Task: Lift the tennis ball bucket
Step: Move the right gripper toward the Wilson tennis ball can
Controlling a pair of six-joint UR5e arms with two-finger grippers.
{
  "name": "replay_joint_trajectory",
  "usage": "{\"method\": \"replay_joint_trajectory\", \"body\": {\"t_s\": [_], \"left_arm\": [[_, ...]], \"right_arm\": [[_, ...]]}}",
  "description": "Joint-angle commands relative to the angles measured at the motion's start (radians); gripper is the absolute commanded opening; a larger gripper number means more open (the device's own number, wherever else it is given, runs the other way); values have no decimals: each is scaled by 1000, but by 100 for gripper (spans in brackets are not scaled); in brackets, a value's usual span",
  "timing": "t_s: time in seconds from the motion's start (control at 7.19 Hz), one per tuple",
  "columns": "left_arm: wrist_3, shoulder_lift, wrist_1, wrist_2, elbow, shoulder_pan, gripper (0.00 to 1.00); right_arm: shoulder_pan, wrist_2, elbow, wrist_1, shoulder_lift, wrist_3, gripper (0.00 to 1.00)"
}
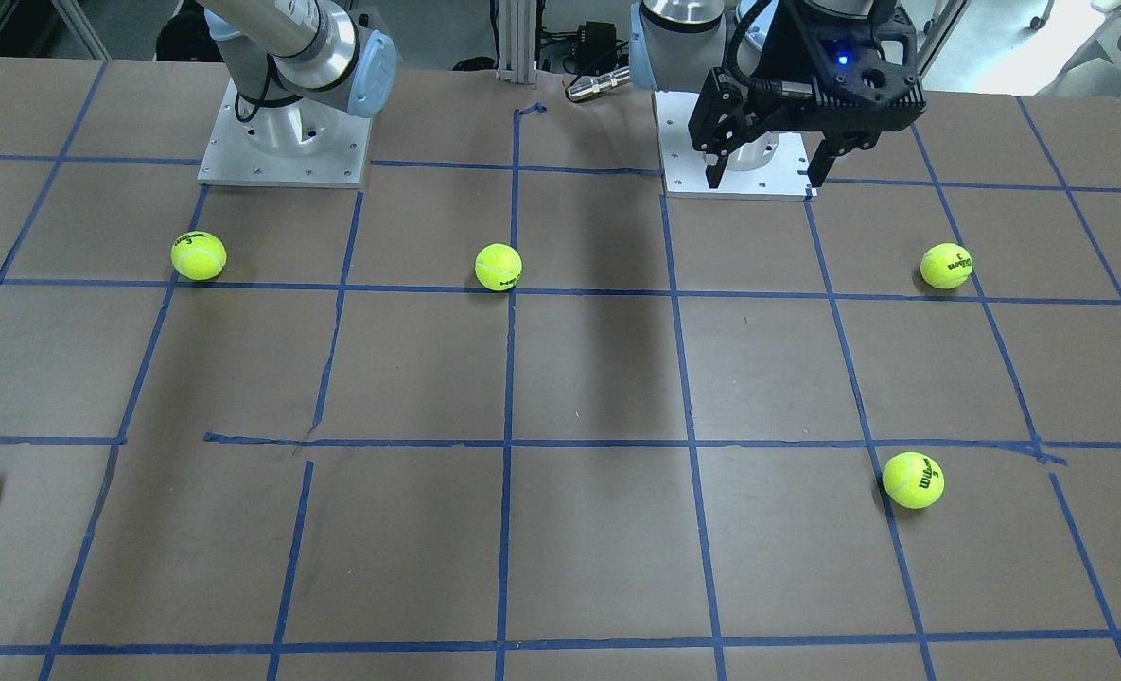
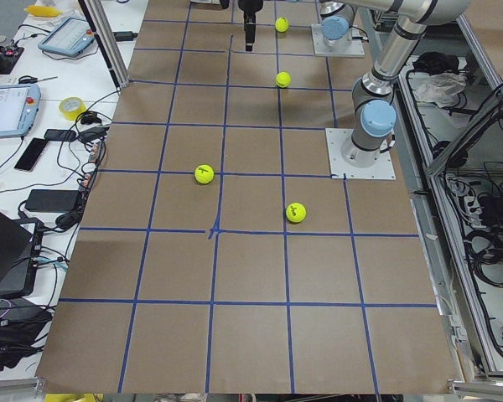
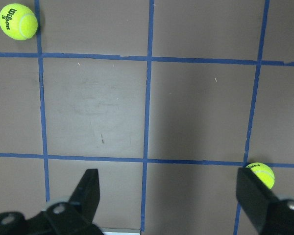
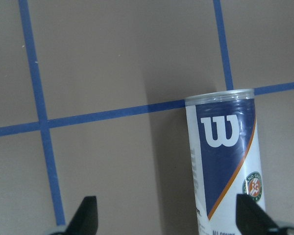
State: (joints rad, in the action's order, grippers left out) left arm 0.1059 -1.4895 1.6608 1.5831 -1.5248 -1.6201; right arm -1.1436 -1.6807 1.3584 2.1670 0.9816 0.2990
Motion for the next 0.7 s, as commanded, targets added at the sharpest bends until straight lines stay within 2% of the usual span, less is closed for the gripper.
{"method": "replay_joint_trajectory", "body": {"t_s": [0.0,0.56], "left_arm": [[0,0,1,0,0,0,100],[0,0,1,0,0,0,100]], "right_arm": [[27,2,-4,123,-70,69,100],[77,25,-48,131,-135,205,100]]}}
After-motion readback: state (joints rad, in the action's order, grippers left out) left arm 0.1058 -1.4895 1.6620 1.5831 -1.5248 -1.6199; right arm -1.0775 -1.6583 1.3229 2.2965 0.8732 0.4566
